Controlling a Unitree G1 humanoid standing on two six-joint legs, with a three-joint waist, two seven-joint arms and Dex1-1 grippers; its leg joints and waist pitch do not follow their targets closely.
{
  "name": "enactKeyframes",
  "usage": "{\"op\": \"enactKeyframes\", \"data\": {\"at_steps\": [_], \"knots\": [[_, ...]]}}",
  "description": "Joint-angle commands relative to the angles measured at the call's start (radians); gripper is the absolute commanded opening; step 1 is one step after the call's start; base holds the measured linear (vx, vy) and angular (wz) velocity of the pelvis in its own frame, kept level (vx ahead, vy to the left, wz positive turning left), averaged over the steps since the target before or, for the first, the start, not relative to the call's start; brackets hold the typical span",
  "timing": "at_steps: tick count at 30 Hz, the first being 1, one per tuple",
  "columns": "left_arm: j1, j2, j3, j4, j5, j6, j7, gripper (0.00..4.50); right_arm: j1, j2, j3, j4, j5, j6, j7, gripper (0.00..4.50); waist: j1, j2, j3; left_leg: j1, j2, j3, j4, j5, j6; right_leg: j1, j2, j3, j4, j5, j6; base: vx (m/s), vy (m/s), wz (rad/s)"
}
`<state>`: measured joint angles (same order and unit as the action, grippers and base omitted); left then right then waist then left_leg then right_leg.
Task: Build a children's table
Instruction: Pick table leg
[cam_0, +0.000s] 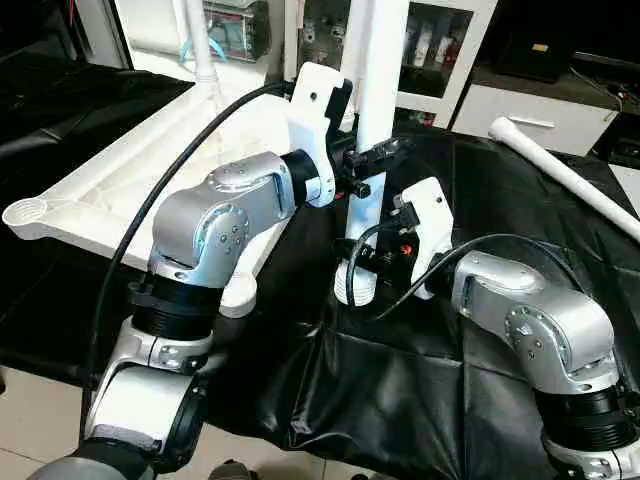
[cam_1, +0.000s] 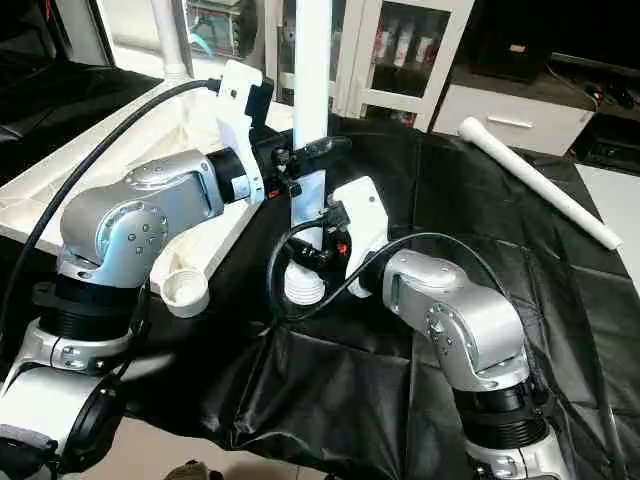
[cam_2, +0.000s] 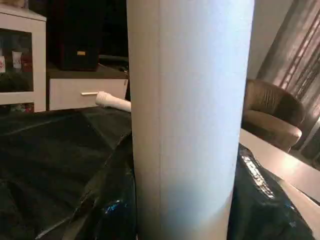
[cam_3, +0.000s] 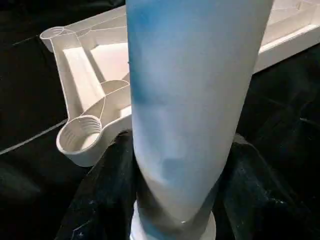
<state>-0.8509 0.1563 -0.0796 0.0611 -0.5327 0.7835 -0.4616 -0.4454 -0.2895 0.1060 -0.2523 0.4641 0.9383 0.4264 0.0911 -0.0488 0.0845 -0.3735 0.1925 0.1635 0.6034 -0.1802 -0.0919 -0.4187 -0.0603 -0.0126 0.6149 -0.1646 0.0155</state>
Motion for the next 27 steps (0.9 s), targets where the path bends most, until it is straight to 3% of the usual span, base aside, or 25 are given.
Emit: {"op": "enactKeyframes", "data": {"at_steps": [1, 12, 14, 18, 19, 24, 26, 27], "knots": [[-0.023, -0.004, -0.012, -0.024, 0.009, -0.008, -0.01, 1.79, -0.003, -0.009, -0.002, -0.002, 0.009, 0.017, 0.019, 1.91, 0.002, -0.007, -0.086, 0.007, 0.012, 0.007, -0.062, -0.077, -0.017, 0.064, -0.049, 0.025, -0.052, -0.12, -0.177, 0.0, 0.0, 0.0], [-0.032, 0.003, -0.013, -0.035, 0.031, 0.0, -0.004, 1.79, 0.002, -0.018, 0.001, 0.015, -0.006, -0.006, 0.021, 1.86, 0.002, -0.005, -0.084, 0.008, 0.012, 0.007, -0.063, -0.084, -0.015, 0.062, -0.049, 0.025, -0.053, -0.129, -0.178, 0.0, 0.0, 0.0], [-0.028, 0.003, -0.008, -0.041, 0.029, 0.002, -0.004, 2.35, -0.002, -0.015, -0.006, 0.016, -0.007, -0.019, 0.021, 1.86, 0.002, -0.005, -0.084, 0.007, 0.012, 0.007, -0.063, -0.087, -0.016, 0.063, -0.049, 0.025, -0.053, -0.131, -0.179, 0.0, 0.0, 0.0], [0.002, 0.013, 0.009, -0.053, 0.0, 0.038, -0.017, 2.58, -0.03, 0.016, -0.082, 0.006, 0.026, -0.068, 0.011, 1.86, 0.0, -0.002, -0.085, 0.009, 0.013, 0.007, -0.062, -0.09, -0.017, 0.061, -0.048, 0.024, -0.051, -0.119, -0.187, 0.0, 0.0, 0.0], [0.008, 0.015, 0.015, -0.058, -0.008, 0.046, -0.019, 2.83, -0.035, 0.021, -0.1, 0.001, 0.035, -0.073, 0.007, 1.86, 0.001, -0.002, -0.085, 0.008, 0.013, 0.007, -0.062, -0.091, -0.016, 0.061, -0.048, 0.024, -0.051, -0.118, -0.19, 0.0, 0.0, 0.0], [0.02, 0.027, 0.035, -0.081, -0.033, 0.069, -0.032, 3.1, -0.043, 0.023, -0.152, -0.008, 0.046, -0.087, -0.015, 1.86, 0.001, 0.0, -0.085, 0.009, 0.011, 0.008, -0.062, -0.091, -0.016, 0.062, -0.045, 0.024, -0.051, -0.111, -0.192, 0.0, 0.0, 0.0], [0.027, 0.031, 0.053, -0.09, -0.041, 0.064, -0.032, 3.34, -0.046, 0.025, -0.186, 0.002, 0.046, -0.106, -0.036, 1.86, 0.002, 0.009, -0.086, 0.009, 0.011, 0.006, -0.063, -0.094, -0.022, 0.063, -0.047, 0.023, -0.049, -0.111, -0.194, 0.0, 0.0, 0.0], [0.032, 0.04, 0.05, -0.095, -0.037, 0.057, -0.043, 3.36, -0.046, 0.026, -0.193, 0.005, 0.042, -0.111, -0.042, 1.86, 0.0, 0.006, -0.086, 0.009, 0.011, 0.007, -0.063, -0.097, -0.023, 0.062, -0.046, 0.023, -0.052, -0.113, -0.192, 0.0, 0.0, 0.0]]}}
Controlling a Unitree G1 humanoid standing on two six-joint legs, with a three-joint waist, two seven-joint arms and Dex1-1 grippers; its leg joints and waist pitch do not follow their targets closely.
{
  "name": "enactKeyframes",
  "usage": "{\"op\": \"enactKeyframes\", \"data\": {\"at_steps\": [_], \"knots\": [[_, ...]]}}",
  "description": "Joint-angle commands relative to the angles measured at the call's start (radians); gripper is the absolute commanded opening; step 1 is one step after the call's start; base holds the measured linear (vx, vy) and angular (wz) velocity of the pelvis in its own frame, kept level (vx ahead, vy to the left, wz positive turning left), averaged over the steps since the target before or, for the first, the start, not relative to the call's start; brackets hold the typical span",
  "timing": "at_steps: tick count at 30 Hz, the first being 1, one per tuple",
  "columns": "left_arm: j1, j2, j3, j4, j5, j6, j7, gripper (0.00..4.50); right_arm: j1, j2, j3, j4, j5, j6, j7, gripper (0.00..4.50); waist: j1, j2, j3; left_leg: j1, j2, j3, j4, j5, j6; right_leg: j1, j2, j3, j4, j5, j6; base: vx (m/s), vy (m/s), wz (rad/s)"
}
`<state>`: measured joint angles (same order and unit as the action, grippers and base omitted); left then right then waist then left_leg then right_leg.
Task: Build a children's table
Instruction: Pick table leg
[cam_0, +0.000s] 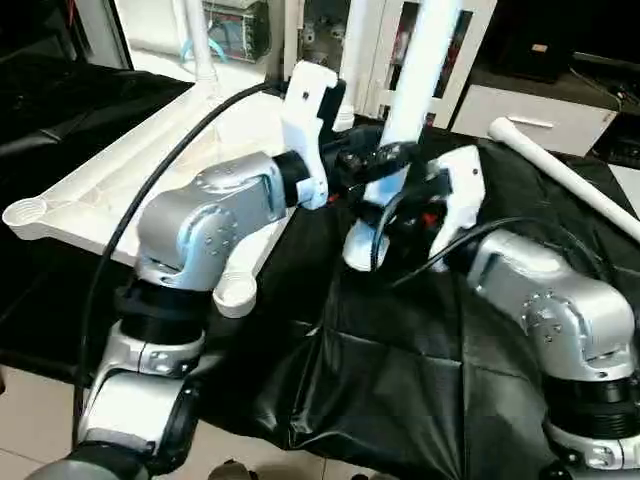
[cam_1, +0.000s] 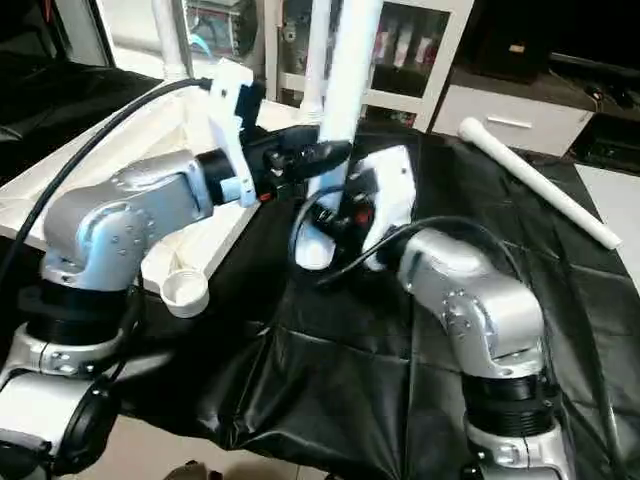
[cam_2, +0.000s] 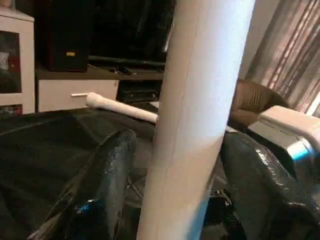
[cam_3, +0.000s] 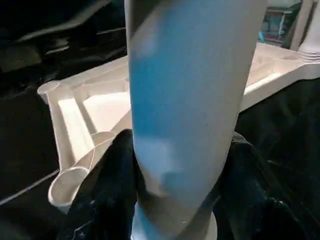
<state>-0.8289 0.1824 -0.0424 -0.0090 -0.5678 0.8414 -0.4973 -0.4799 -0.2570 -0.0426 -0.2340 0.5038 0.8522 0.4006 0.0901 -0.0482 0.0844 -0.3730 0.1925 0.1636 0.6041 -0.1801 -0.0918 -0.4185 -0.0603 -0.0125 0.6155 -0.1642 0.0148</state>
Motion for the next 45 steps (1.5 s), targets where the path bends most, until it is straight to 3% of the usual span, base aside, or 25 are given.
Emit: {"op": "enactKeyframes", "data": {"at_steps": [1, 8, 14, 22, 24, 25, 26, 27, 28, 29, 30, 31, 32, 34, 35, 36, 37, 38, 39, 40, 41, 42, 43, 44, 45], "knots": [[0.03, 0.059, -0.011, -0.048, 0.02, -0.035, -0.062, 3.43, -0.014, -0.007, -0.069, 0.001, -0.014, -0.043, -0.041, 1.86, 0.003, 0.008, -0.087, 0.01, 0.011, 0.005, -0.065, -0.101, -0.027, 0.061, -0.048, 0.022, -0.053, -0.126, -0.186, 0.0, 0.0, 0.0], [0.207, 0.42, -0.148, -0.128, 0.188, -0.28, -0.405, 3.69, 0.059, -0.066, -0.089, 0.027, -0.102, -0.085, -0.09, 1.86, -0.005, 0.018, -0.081, 0.016, 0.012, 0.005, -0.073, -0.133, -0.056, 0.051, -0.043, 0.024, -0.057, -0.191, -0.129, 0.0, 0.0, 0.0], [0.368, 0.222, 0.003, -0.102, 0.303, -0.384, 0.044, 3.69, 0.183, -0.078, 0.021, -0.059, -0.274, -0.221, -0.182, 1.86, -0.004, 0.041, -0.079, 0.012, 0.018, 0.002, -0.077, -0.207, -0.076, 0.053, -0.046, 0.022, -0.056, -0.197, -0.162, 0.0, 0.0, 0.0], [0.528, 0.046, 0.063, -0.092, 0.394, -0.584, 0.294, 3.69, 0.305, 0.017, 0.034, -0.101, -0.264, -0.302, -0.207, 1.86, -0.014, 0.025, -0.072, -0.001, 0.007, 0.008, -0.072, -0.261, 0.015, 0.051, -0.066, 0.039, -0.094, -0.382, -0.104, 0.0, 0.0, 0.0], [0.558, 0.044, 0.026, -0.081, 0.448, -0.61, 0.315, 3.69, 0.316, 0.051, 0.022, -0.089, -0.253, -0.31, -0.229, 1.86, -0.006, 0.019, -0.074, -0.014, 0.0, 0.009, -0.054, -0.213, 0.09, 0.063, -0.104, 0.064, -0.112, -0.453, -0.095, 0.0, 0.0, 0.0], [0.57, 0.039, 0.012, -0.082, 0.467, -0.624, 0.33, 3.69, 0.323, 0.06, 0.02, -0.083, -0.251, -0.322, -0.231, 1.86, 0.001, 0.025, -0.08, 0.022, 0.0, 0.03, -0.001, -0.199, 0.092, 0.032, -0.108, 0.138, -0.14, -0.54, -0.076, -0.012, 0.063, -0.14], [0.573, 0.036, 0.01, -0.085, 0.467, -0.617, 0.334, 3.69, 0.325, 0.063, 0.02, -0.081, -0.251, -0.328, -0.233, 1.86, 0.013, 0.012, -0.084, 0.023, -0.008, 0.028, 0.018, -0.213, 0.089, 0.045, -0.108, 0.178, -0.138, -0.561, -0.081, -0.012, 0.063, -0.14], [0.581, 0.028, 0.013, -0.091, 0.475, -0.619, 0.352, 3.69, 0.329, 0.07, 0.019, -0.077, -0.251, -0.335, -0.239, 1.86, 0.034, -0.004, -0.066, -0.011, -0.023, 0.003, 0.053, -0.23, 0.082, 0.076, -0.128, 0.247, -0.156, -0.616, -0.103, -0.009, 0.127, -0.41], [0.585, 0.024, 0.019, -0.092, 0.477, -0.62, 0.36, 3.69, 0.329, 0.072, 0.022, -0.075, -0.255, -0.343, -0.24, 1.86, 0.053, -0.002, -0.061, -0.014, -0.029, -0.024, 0.079, -0.231, 0.069, 0.075, -0.123, 0.299, -0.168, -0.645, -0.113, -0.016, 0.186, -0.47], [0.591, 0.02, 0.022, -0.092, 0.488, -0.634, 0.373, 3.69, 0.329, 0.076, 0.027, -0.071, -0.263, -0.355, -0.24, 1.86, 0.052, 0.006, -0.061, 0.007, -0.041, -0.034, 0.059, -0.221, 0.078, 0.052, -0.062, 0.303, -0.161, -0.609, -0.099, -0.016, 0.186, -0.47], [0.592, 0.02, 0.022, -0.092, 0.494, -0.645, 0.376, 3.69, 0.328, 0.078, 0.029, -0.067, -0.265, -0.359, -0.24, 1.86, 0.041, 0.011, -0.06, 0.022, -0.047, -0.029, 0.033, -0.224, 0.094, 0.031, -0.017, 0.288, -0.153, -0.579, -0.079, -0.05, 0.224, -0.37], [0.592, 0.02, 0.022, -0.092, 0.494, -0.645, 0.376, 3.69, 0.328, 0.078, 0.029, -0.067, -0.265, -0.359, -0.24, 1.86, 0.008, 0.045, -0.067, 0.116, -0.029, -0.007, -0.032, -0.26, 0.156, -0.064, 0.071, 0.181, -0.097, -0.461, -0.032, -0.083, 0.245, -0.36], [0.596, 0.008, 0.024, -0.09, 0.499, -0.651, 0.381, 3.69, 0.329, 0.088, 0.031, -0.059, -0.272, -0.369, -0.234, 1.86, -0.03, 0.056, -0.071, 0.102, 0.014, 0.021, -0.084, -0.335, 0.233, -0.087, 0.076, 0.039, 0.035, -0.365, -0.054, -0.083, 0.245, -0.36], [0.598, 0.006, 0.02, -0.089, 0.506, -0.662, 0.383, 3.69, 0.328, 0.09, 0.033, -0.055, -0.276, -0.372, -0.231, 1.86, -0.04, 0.055, -0.065, 0.068, 0.082, 0.061, -0.128, -0.357, 0.213, -0.06, -0.003, -0.079, 0.132, -0.19, -0.102, -0.08, 0.261, -0.53], [0.599, 0.006, 0.015, -0.087, 0.516, -0.67, 0.386, 3.69, 0.327, 0.091, 0.035, -0.051, -0.276, -0.376, -0.229, 1.86, -0.038, 0.038, -0.053, 0.073, 0.105, 0.102, -0.143, -0.429, 0.119, -0.041, -0.039, -0.113, 0.136, -0.16, -0.12, -0.073, 0.255, -0.57], [0.598, 0.005, 0.009, -0.086, 0.531, -0.667, 0.397, 3.69, 0.324, 0.093, 0.036, -0.042, -0.273, -0.384, -0.227, 1.86, -0.039, 0.005, -0.052, 0.028, 0.074, 0.054, -0.16, -0.466, 0.122, 0.017, -0.054, -0.112, 0.115, -0.148, -0.088, -0.068, 0.202, -0.43], [0.598, 0.004, 0.008, -0.086, 0.533, -0.666, 0.399, 3.69, 0.323, 0.093, 0.037, -0.041, -0.272, -0.385, -0.227, 1.86, -0.015, -0.013, -0.088, 0.047, 0.006, 0.07, -0.064, -0.448, 0.025, 0.038, -0.186, 0.0, -0.015, -0.281, -0.073, -0.046, 0.172, -0.09], [0.596, 0.006, 0.005, -0.086, 0.542, -0.66, 0.405, 3.69, 0.321, 0.093, 0.038, -0.037, -0.273, -0.388, -0.226, 1.86, 0.01, -0.018, -0.078, 0.011, -0.007, 0.009, 0.11, -0.404, 0.042, 0.053, -0.36, 0.12, -0.124, -0.421, -0.114, -0.046, 0.172, -0.09], [0.588, 0.017, -0.008, -0.085, 0.573, -0.642, 0.418, 3.69, 0.32, 0.087, 0.047, -0.023, -0.285, -0.397, -0.224, 1.86, -0.007, 0.013, -0.084, -0.074, -0.032, -0.145, 0.231, -0.212, -0.016, 0.122, -0.394, 0.143, -0.121, -0.445, -0.181, -0.015, 0.197, -0.2], [0.583, 0.011, -0.003, -0.081, 0.585, -0.648, 0.44, 3.69, 0.32, 0.084, 0.053, -0.016, -0.295, -0.404, -0.225, 1.86, -0.021, 0.007, -0.055, -0.053, -0.013, -0.142, 0.138, -0.1, -0.081, 0.1, -0.264, -0.012, -0.11, -0.458, -0.209, -0.039, 0.207, -0.33], [0.58, 0.005, 0.003, -0.079, 0.585, -0.65, 0.451, 3.69, 0.321, 0.082, 0.057, -0.012, -0.298, -0.405, -0.223, 1.86, -0.047, 0.044, -0.056, -0.027, -0.019, -0.123, -0.014, -0.137, -0.109, 0.062, -0.064, -0.096, -0.045, -0.411, -0.187, -0.039, 0.207, -0.33], [0.577, -0.005, 0.012, -0.08, 0.583, -0.646, 0.466, 3.69, 0.322, 0.079, 0.063, -0.007, -0.302, -0.405, -0.218, 1.86, -0.069, 0.065, -0.069, -0.005, 0.002, -0.131, -0.028, -0.167, -0.123, 0.068, -0.043, -0.105, -0.039, -0.328, -0.161, -0.068, 0.205, 0.13], [0.576, -0.01, 0.017, -0.08, 0.591, -0.648, 0.476, 3.69, 0.324, 0.076, 0.069, -0.002, -0.314, -0.415, -0.217, 1.86, -0.085, 0.096, -0.084, 0.037, 0.116, -0.19, -0.079, -0.228, -0.172, 0.023, -0.015, -0.072, 0.035, -0.082, -0.144, -0.059, 0.189, 0.3], [0.575, -0.012, 0.019, -0.08, 0.597, -0.648, 0.481, 3.69, 0.324, 0.073, 0.074, 0.0, -0.323, -0.422, -0.217, 1.86, -0.101, 0.102, -0.078, 0.037, 0.179, -0.227, -0.124, -0.188, -0.18, -0.001, -0.007, -0.075, 0.097, -0.088, -0.116, -0.059, 0.189, 0.3], [0.577, -0.022, 0.028, -0.082, 0.586, -0.629, 0.483, 3.69, 0.325, 0.07, 0.077, 0.004, -0.327, -0.425, -0.21, 1.86, -0.094, 0.105, -0.079, 0.039, 0.192, -0.228, -0.128, -0.174, -0.161, -0.019, -0.005, -0.074, 0.119, -0.114, -0.097, -0.044, 0.107, 0.17]]}}
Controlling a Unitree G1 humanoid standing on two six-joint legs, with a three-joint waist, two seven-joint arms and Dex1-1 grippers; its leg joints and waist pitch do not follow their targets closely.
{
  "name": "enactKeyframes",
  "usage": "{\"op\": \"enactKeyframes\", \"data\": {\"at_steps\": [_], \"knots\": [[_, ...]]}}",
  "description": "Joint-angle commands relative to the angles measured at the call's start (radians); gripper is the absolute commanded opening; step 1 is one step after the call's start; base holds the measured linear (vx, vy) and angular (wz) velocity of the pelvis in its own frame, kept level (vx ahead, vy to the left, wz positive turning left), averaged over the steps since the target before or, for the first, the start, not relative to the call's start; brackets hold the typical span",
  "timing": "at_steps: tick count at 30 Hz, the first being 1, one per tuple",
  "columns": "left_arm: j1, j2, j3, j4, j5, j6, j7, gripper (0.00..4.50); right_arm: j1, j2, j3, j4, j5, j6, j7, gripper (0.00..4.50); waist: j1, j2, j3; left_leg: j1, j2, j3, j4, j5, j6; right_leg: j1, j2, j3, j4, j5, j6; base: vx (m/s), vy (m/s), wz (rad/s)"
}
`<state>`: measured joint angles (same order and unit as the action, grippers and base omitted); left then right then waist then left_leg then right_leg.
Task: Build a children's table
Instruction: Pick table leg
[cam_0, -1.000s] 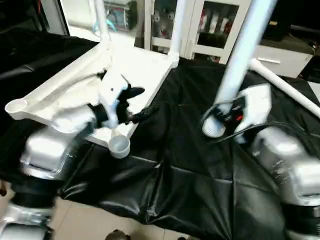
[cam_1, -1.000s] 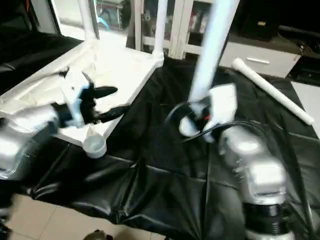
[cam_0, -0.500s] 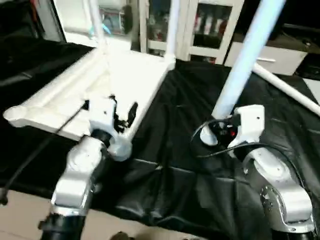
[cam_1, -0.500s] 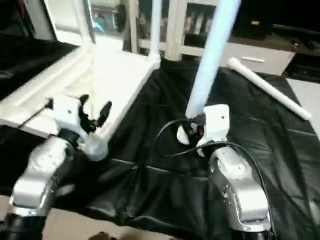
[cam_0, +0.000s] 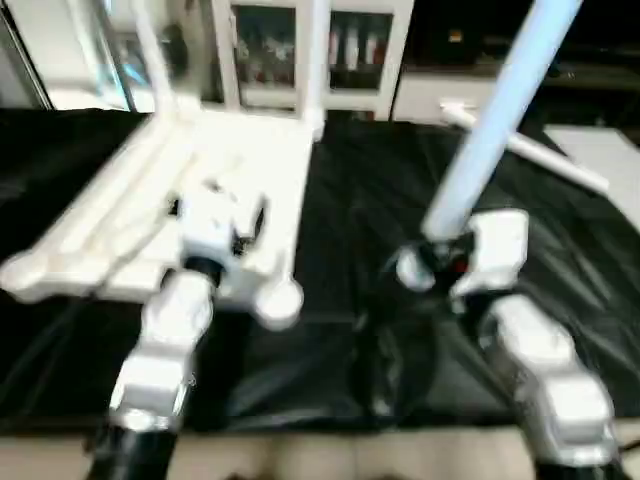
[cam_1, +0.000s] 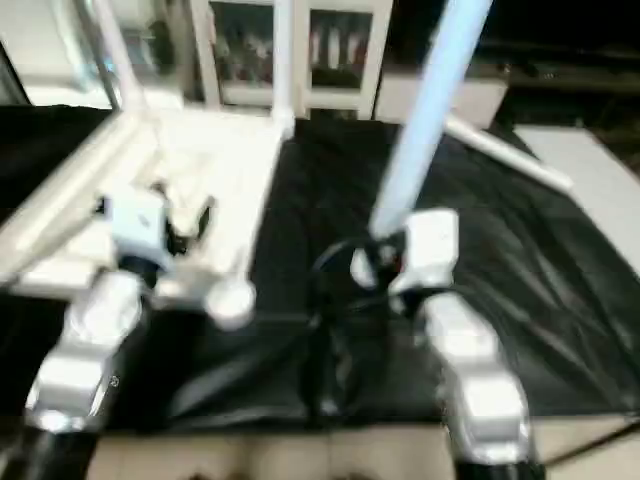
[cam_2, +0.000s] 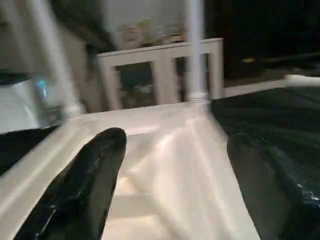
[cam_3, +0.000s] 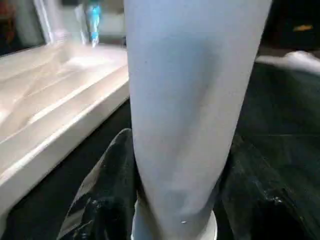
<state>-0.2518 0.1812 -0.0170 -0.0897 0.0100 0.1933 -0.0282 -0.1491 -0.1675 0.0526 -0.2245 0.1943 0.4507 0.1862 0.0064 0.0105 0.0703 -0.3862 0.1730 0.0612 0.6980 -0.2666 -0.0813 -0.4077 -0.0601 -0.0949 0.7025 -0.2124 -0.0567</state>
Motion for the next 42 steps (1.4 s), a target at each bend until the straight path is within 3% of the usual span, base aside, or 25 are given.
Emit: {"op": "enactKeyframes", "data": {"at_steps": [1, 3, 4, 6, 11, 14, 16, 20, 21, 22, 23, 24, 27, 28, 29, 30, 31, 33, 34, 35, 36, 38, 39, 40, 42], "knots": [[0.002, -0.029, 0.008, -0.004, 0.011, 0.02, 0.023, 3.69, -0.003, -0.022, -0.018, -0.005, -0.016, -0.028, 0.015, 1.86, -0.007, 0.046, -0.071, 0.061, 0.201, -0.104, -0.192, -0.035, -0.043, -0.044, -0.016, 0.02, 0.033, -0.115, 0.001, 0.0, 0.0, 0.0], [0.004, -0.032, 0.009, -0.005, 0.01, 0.007, 0.021, 3.69, -0.002, -0.021, -0.022, -0.006, -0.008, -0.028, 0.021, 1.86, 0.003, 0.031, -0.082, 0.078, 0.151, -0.073, -0.168, 0.067, 0.151, -0.029, -0.03, 0.037, -0.013, -0.065, -0.025, 0.0, 0.0, 0.0], [0.006, -0.021, 0.0, -0.009, 0.022, 0.001, 0.013, 3.69, 0.0, -0.015, -0.033, -0.01, 0.015, -0.022, 0.029, 1.86, 0.01, -0.001, -0.086, 0.052, 0.089, -0.037, -0.138, 0.115, 0.23, 0.009, -0.061, 0.061, -0.078, 0.026, -0.078, -0.045, -0.083, -0.02], [0.002, -0.021, -0.001, -0.004, 0.016, -0.015, 0.016, 3.69, 0.0, -0.014, -0.037, -0.01, 0.019, -0.027, 0.031, 1.86, 0.082, -0.056, -0.084, -0.018, 0.002, 0.053, -0.107, 0.062, 0.134, 0.075, -0.135, 0.111, -0.142, 0.126, -0.06, -0.056, -0.083, -0.02], [-0.013, -0.007, -0.02, 0.005, 0.004, -0.04, -0.03, 3.69, 0.002, -0.02, -0.032, -0.007, 0.027, -0.037, 0.054, 1.86, 0.081, -0.033, -0.059, 0.014, 0.041, 0.064, -0.171, -0.17, -0.003, 0.056, -0.075, 0.084, -0.164, -0.368, -0.011, -0.039, -0.04, -0.02], [-0.018, -0.015, -0.018, 0.012, 0.005, -0.046, -0.028, 3.69, 0.004, -0.018, -0.029, -0.003, 0.034, -0.04, 0.063, 1.86, 0.069, -0.021, -0.039, 0.08, 0.042, 0.053, -0.186, -0.525, -0.043, 0.049, -0.064, 0.055, -0.211, -0.681, 0.032, 0.0, 0.0, 0.0], [-0.021, -0.021, -0.013, 0.014, 0.006, -0.047, -0.029, 3.69, 0.005, -0.018, -0.029, 0.0, 0.029, -0.04, 0.06, 1.86, 0.076, -0.021, -0.044, -0.018, 0.009, 0.021, -0.203, -0.501, 0.033, 0.158, -0.107, 0.005, -0.212, -0.755, 0.059, 0.005, 0.028, 0.17], [-0.021, -0.017, -0.016, 0.017, 0.011, -0.041, -0.033, 3.69, 0.01, -0.014, -0.026, 0.007, 0.023, -0.053, 0.074, 1.86, 0.066, -0.001, -0.04, -0.015, 0.006, 0.019, -0.182, -0.36, 0.094, 0.209, -0.12, -0.062, -0.26, -0.683, 0.007, 0.05, 0.057, 0.47], [-0.02, -0.017, -0.017, 0.018, 0.008, -0.042, -0.037, 3.69, 0.011, -0.004, -0.037, 0.007, 0.042, -0.048, 0.077, 1.86, 0.063, 0.001, -0.044, -0.002, 0.006, 0.013, -0.192, -0.365, 0.104, 0.211, -0.099, -0.068, -0.254, -0.606, -0.016, 0.098, 0.041, 0.63], [-0.019, -0.016, -0.02, 0.016, 0.006, -0.036, -0.043, 3.69, 0.011, -0.001, -0.044, 0.006, 0.048, -0.05, 0.075, 1.86, 0.042, 0.021, -0.055, 0.106, 0.057, 0.018, -0.195, -0.429, 0.061, 0.139, -0.068, -0.038, -0.232, -0.532, -0.041, 0.149, 0.008, 0.52], [-0.018, -0.015, -0.023, 0.015, 0.006, -0.033, -0.046, 3.69, 0.012, 0.0, -0.047, 0.004, 0.051, -0.051, 0.074, 1.86, 0.024, 0.01, -0.032, 0.118, 0.08, -0.012, -0.213, -0.537, 0.034, 0.116, -0.047, -0.04, -0.2, -0.481, -0.053, 0.149, 0.008, 0.52], [-0.018, -0.015, -0.025, 0.015, 0.008, -0.032, -0.047, 3.69, 0.012, -0.003, -0.047, 0.003, 0.048, -0.054, 0.072, 1.86, 0.015, 0.016, -0.058, 0.176, 0.122, -0.057, -0.243, -0.593, 0.04, 0.07, -0.023, -0.002, -0.097, -0.188, -0.053, 0.186, 0.014, 0.22], [-0.019, -0.016, -0.031, 0.021, 0.01, -0.044, -0.059, 3.69, 0.011, -0.004, -0.046, 0.004, 0.04, -0.059, 0.066, 1.86, 0.011, -0.006, -0.059, 0.186, 0.101, -0.05, -0.215, -0.343, 0.273, 0.025, -0.049, 0.031, -0.075, -0.049, 0.022, 0.173, 0.006, 0.09], [-0.019, -0.017, -0.037, 0.023, 0.013, -0.046, -0.064, 3.69, 0.013, -0.004, -0.05, 0.003, 0.035, -0.058, 0.057, 1.86, 0.022, -0.049, -0.056, 0.104, 0.033, 0.023, -0.193, -0.283, 0.28, 0.091, -0.095, 0.073, -0.153, 0.01, -0.001, 0.137, -0.053, 0.23], [-0.019, -0.019, -0.041, 0.023, 0.011, -0.051, -0.068, 3.69, 0.013, -0.002, -0.054, 0.003, 0.035, -0.057, 0.053, 1.86, 0.065, -0.067, -0.05, 0.047, -0.05, 0.087, -0.104, -0.199, 0.247, 0.163, -0.146, 0.156, -0.216, -0.127, -0.077, 0.137, -0.053, 0.23], [-0.019, -0.019, -0.042, 0.023, 0.01, -0.052, -0.07, 3.69, 0.013, -0.002, -0.056, 0.004, 0.035, -0.056, 0.052, 1.86, 0.085, -0.069, -0.07, -0.036, -0.027, 0.058, -0.027, -0.061, 0.228, 0.248, -0.204, 0.197, -0.217, -0.18, -0.147, 0.158, -0.036, 0.16], [-0.019, -0.021, -0.047, 0.021, 0.008, -0.045, -0.073, 3.69, 0.016, 0.001, -0.064, 0.001, 0.033, -0.06, 0.047, 1.86, 0.094, -0.057, -0.079, -0.081, -0.022, 0.044, -0.012, 0.034, 0.199, 0.265, -0.18, 0.176, -0.193, -0.046, -0.178, 0.191, -0.006, -0.07], [-0.018, -0.025, -0.054, 0.023, -0.002, -0.043, -0.086, 3.69, 0.02, 0.002, -0.076, -0.004, 0.027, -0.062, 0.037, 1.86, 0.09, -0.038, -0.087, -0.09, -0.013, 0.038, -0.059, 0.162, 0.192, 0.254, -0.125, 0.123, -0.152, 0.176, -0.181, 0.156, 0.001, -0.05], [-0.013, -0.028, -0.061, 0.021, -0.02, -0.029, -0.108, 3.69, 0.022, 0.002, -0.087, -0.005, 0.025, -0.063, 0.029, 1.86, 0.072, 0.01, -0.097, -0.026, 0.006, 0.031, -0.114, 0.427, 0.216, 0.197, -0.032, 0.036, -0.089, 0.355, -0.129, 0.06, 0.023, -0.09], [-0.009, -0.025, -0.07, 0.021, -0.026, -0.015, -0.124, 3.69, 0.021, 0.001, -0.094, -0.005, 0.026, -0.06, 0.025, 1.86, 0.053, 0.044, -0.098, 0.055, 0.04, -0.003, -0.118, 0.484, 0.253, 0.121, -0.003, 0.005, -0.065, 0.251, -0.068, 0.06, 0.023, -0.09], [-0.006, -0.023, -0.076, 0.022, -0.029, -0.004, -0.136, 3.69, 0.021, 0.0, -0.099, -0.004, 0.028, -0.059, 0.021, 1.86, 0.018, 0.026, -0.108, 0.14, 0.132, -0.122, -0.081, 0.97, 0.492, -0.007, -0.032, 0.059, -0.006, 0.011, 0.058, 0.092, 0.014, -0.17], [-0.001, -0.017, -0.083, 0.023, -0.036, -0.003, -0.157, 3.69, 0.02, -0.005, -0.103, -0.002, 0.027, -0.059, 0.02, 1.86, 0.035, 0.006, -0.115, 0.131, 0.078, -0.119, -0.05, 1.315, 0.394, -0.022, -0.07, 0.113, -0.053, 0.197, 0.147, 0.0, 0.0, 0.0], [0.015, -0.007, -0.089, 0.015, -0.102, -0.006, -0.255, 3.69, 0.019, -0.02, -0.11, -0.002, 0.036, -0.058, 0.032, 1.86, 0.037, -0.013, -0.111, 0.099, 0.038, -0.1, -0.046, 1.242, 0.346, -0.007, -0.076, 0.129, -0.084, 0.276, 0.14, -0.111, 0.035, -0.15], [0.026, 0.001, -0.086, 0.005, -0.169, -0.028, -0.331, 3.69, 0.018, -0.038, -0.116, -0.006, 0.045, -0.056, 0.054, 1.86, 0.051, -0.044, -0.096, 0.009, -0.045, -0.028, -0.056, 0.876, 0.263, 0.048, -0.076, 0.126, -0.087, 0.432, 0.103, -0.067, 0.009, -0.06], [0.026, 0.023, -0.085, 0.005, -0.208, -0.034, -0.394, 3.98, 0.018, -0.057, -0.122, -0.01, 0.059, -0.051, 0.084, 1.86, 0.061, -0.038, -0.086, -0.011, -0.028, 0.01, -0.111, 0.258, 0.145, 0.09, -0.087, 0.117, -0.105, 0.341, 0.051, -0.034, 0.004, -0.03]]}}
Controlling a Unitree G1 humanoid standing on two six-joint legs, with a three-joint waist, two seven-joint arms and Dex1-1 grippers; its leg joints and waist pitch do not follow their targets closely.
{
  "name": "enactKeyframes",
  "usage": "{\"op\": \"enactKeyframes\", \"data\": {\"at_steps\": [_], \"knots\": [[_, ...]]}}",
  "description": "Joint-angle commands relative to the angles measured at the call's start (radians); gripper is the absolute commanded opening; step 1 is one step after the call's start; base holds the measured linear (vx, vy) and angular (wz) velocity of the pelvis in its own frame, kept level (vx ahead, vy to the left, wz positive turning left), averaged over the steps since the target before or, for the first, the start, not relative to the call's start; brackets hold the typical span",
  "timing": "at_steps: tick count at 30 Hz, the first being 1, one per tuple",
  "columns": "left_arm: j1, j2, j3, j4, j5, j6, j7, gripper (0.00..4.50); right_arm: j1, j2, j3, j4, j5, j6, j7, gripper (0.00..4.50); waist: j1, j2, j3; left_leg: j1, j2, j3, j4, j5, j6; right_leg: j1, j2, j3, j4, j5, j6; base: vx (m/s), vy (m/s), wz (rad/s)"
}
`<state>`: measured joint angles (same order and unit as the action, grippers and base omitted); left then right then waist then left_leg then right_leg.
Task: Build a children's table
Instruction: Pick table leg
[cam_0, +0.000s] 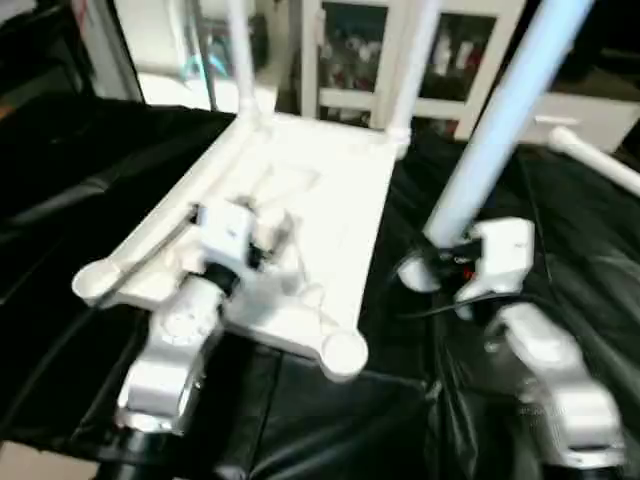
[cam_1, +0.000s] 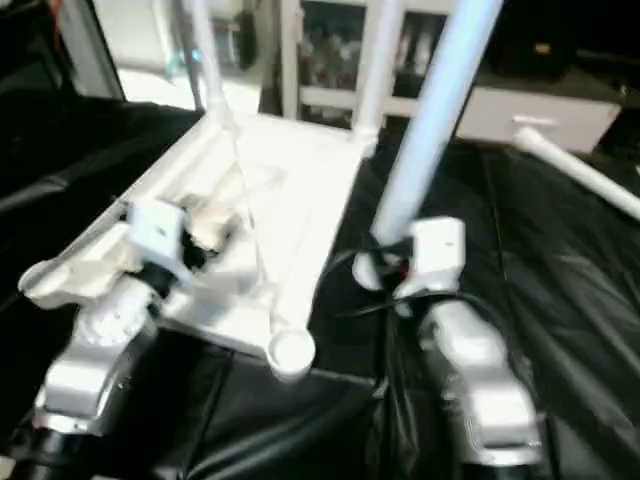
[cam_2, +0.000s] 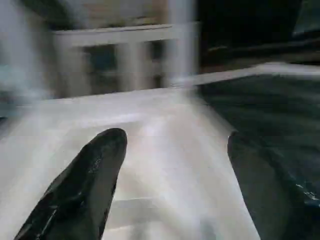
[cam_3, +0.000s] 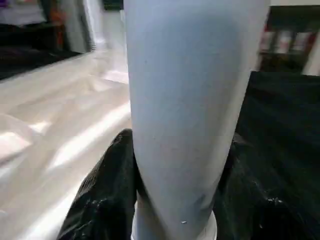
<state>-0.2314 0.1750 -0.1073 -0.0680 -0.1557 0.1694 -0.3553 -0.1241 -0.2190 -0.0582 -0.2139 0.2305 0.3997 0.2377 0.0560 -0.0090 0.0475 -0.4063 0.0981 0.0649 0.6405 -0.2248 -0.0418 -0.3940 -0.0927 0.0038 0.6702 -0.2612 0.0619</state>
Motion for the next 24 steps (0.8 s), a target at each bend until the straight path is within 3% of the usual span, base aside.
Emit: {"op": "enactKeyframes", "data": {"at_steps": [1, 2, 3, 5, 6, 7, 8, 9, 10, 11, 12, 14, 20, 23, 24], "knots": [[0.0, 0.055, 0.0, -0.011, -0.055, -0.004, -0.115, 4.05, -0.007, -0.02, -0.015, -0.024, 0.036, 0.005, 0.059, 1.86, 0.01, -0.008, -0.059, 0.012, 0.055, 0.006, -0.066, 0.149, 0.08, 0.079, -0.048, 0.009, -0.075, 0.334, -0.096, -0.07, 0.0, -0.01], [-0.011, 0.099, -0.01, 0.001, -0.064, 0.005, -0.187, 4.05, -0.006, -0.045, -0.019, -0.029, 0.056, 0.015, 0.102, 1.86, 0.006, 0.001, -0.055, 0.019, 0.065, 0.007, -0.075, 0.09, 0.058, 0.073, -0.041, 0.003, -0.081, 0.265, -0.126, -0.07, 0.0, -0.01], [-0.035, 0.181, -0.021, 0.038, -0.053, -0.002, -0.293, 4.08, 0.001, -0.095, -0.013, -0.039, 0.082, 0.026, 0.189, 1.86, -0.01, 0.013, -0.041, 0.035, 0.078, 0.01, -0.099, -0.102, 0.027, 0.062, -0.023, -0.007, -0.092, 0.077, -0.192, -0.08, 0.009, 0.02], [-0.047, 0.22, -0.022, 0.061, -0.04, -0.012, -0.335, 4.19, 0.007, -0.12, -0.006, -0.045, 0.09, 0.024, 0.231, 1.86, -0.016, 0.012, -0.037, 0.04, 0.088, 0.017, -0.107, -0.195, 0.013, 0.056, -0.025, -0.005, -0.099, 0.001, -0.212, -0.087, 0.012, 0.04], [-0.053, 0.241, -0.025, 0.069, -0.038, -0.011, -0.364, 4.36, 0.01, -0.133, -0.003, -0.049, 0.1, 0.028, 0.253, 1.86, -0.019, 0.009, -0.032, 0.041, 0.093, 0.028, -0.115, -0.266, -0.001, 0.051, -0.028, -0.002, -0.108, -0.073, -0.223, -0.085, 0.009, 0.04], [-0.063, 0.275, -0.029, 0.08, -0.043, 0.013, -0.419, 4.45, 0.016, -0.158, 0.002, -0.056, 0.117, 0.032, 0.297, 1.86, -0.02, 0.004, -0.024, 0.042, 0.096, 0.036, -0.12, -0.334, -0.02, 0.046, -0.035, 0.0, -0.118, -0.176, -0.223, -0.078, 0.01, 0.06], [-0.071, 0.306, -0.039, 0.091, -0.052, 0.032, -0.477, 4.46, 0.022, -0.183, 0.011, -0.061, 0.128, 0.028, 0.336, 1.86, -0.015, 0.002, -0.021, 0.054, 0.101, 0.044, -0.122, -0.398, -0.038, 0.035, -0.041, 0.005, -0.128, -0.295, -0.206, -0.078, 0.01, 0.06], [-0.079, 0.337, -0.055, 0.107, -0.051, 0.035, -0.534, 4.45, 0.026, -0.208, 0.02, -0.066, 0.144, 0.043, 0.375, 1.86, -0.014, 0.002, -0.02, 0.055, 0.103, 0.047, -0.123, -0.412, -0.047, 0.033, -0.043, 0.007, -0.13, -0.333, -0.197, -0.065, 0.007, 0.06], [-0.083, 0.35, -0.063, 0.114, -0.049, 0.034, -0.556, 4.47, 0.027, -0.219, 0.023, -0.067, 0.151, 0.049, 0.391, 1.86, -0.013, 0.003, -0.023, 0.055, 0.105, 0.049, -0.125, -0.405, -0.055, 0.033, -0.046, 0.009, -0.132, -0.351, -0.184, 0.0, 0.0, 0.0], [-0.092, 0.37, -0.082, 0.126, -0.044, 0.055, -0.589, 4.47, 0.028, -0.238, 0.033, -0.07, 0.158, 0.055, 0.422, 1.86, -0.013, 0.002, -0.027, 0.049, 0.107, 0.052, -0.128, -0.371, -0.057, 0.036, -0.043, 0.008, -0.128, -0.308, -0.18, 0.0, 0.0, 0.0], [-0.116, 0.411, -0.128, 0.148, -0.039, 0.077, -0.658, 4.47, 0.022, -0.265, 0.047, -0.069, 0.173, 0.072, 0.469, 1.86, -0.011, -0.003, -0.03, 0.047, 0.107, 0.055, -0.129, -0.334, -0.049, 0.037, -0.041, 0.007, -0.125, -0.257, -0.181, 0.0, 0.0, 0.0], [-0.148, 0.442, -0.168, 0.168, -0.058, 0.098, -0.75, 4.47, 0.006, -0.272, 0.045, -0.071, 0.2, 0.095, 0.493, 1.86, -0.008, -0.001, -0.033, 0.05, 0.109, 0.063, -0.129, -0.294, -0.04, 0.033, -0.041, 0.006, -0.12, -0.205, -0.197, 0.0, 0.0, 0.0], [-0.2, 0.422, -0.2, 0.248, -0.003, 0.065, -0.791, 4.47, -0.014, -0.263, 0.049, -0.06, 0.207, 0.093, 0.494, 1.86, -0.004, -0.009, -0.039, 0.045, 0.114, 0.077, -0.124, -0.229, -0.033, 0.035, -0.045, 0.005, -0.114, -0.136, -0.227, 0.0, 0.0, 0.0], [-0.221, 0.425, -0.239, 0.288, 0.03, 0.066, -0.834, 4.47, -0.014, -0.266, 0.055, -0.063, 0.207, 0.091, 0.496, 1.86, 0.001, -0.009, -0.05, 0.041, 0.112, 0.083, -0.114, -0.102, -0.003, 0.041, -0.041, 0.003, -0.1, 0.027, -0.239, 0.0, 0.0, 0.0], [-0.24, 0.423, -0.255, 0.316, 0.04, 0.048, -0.831, 4.18, -0.015, -0.274, 0.055, -0.063, 0.207, 0.091, 0.502, 1.86, 0.003, -0.01, -0.055, 0.042, 0.111, 0.087, -0.107, -0.051, 0.014, 0.041, -0.038, 0.003, -0.093, 0.101, -0.251, 0.0, 0.0, 0.0]]}}
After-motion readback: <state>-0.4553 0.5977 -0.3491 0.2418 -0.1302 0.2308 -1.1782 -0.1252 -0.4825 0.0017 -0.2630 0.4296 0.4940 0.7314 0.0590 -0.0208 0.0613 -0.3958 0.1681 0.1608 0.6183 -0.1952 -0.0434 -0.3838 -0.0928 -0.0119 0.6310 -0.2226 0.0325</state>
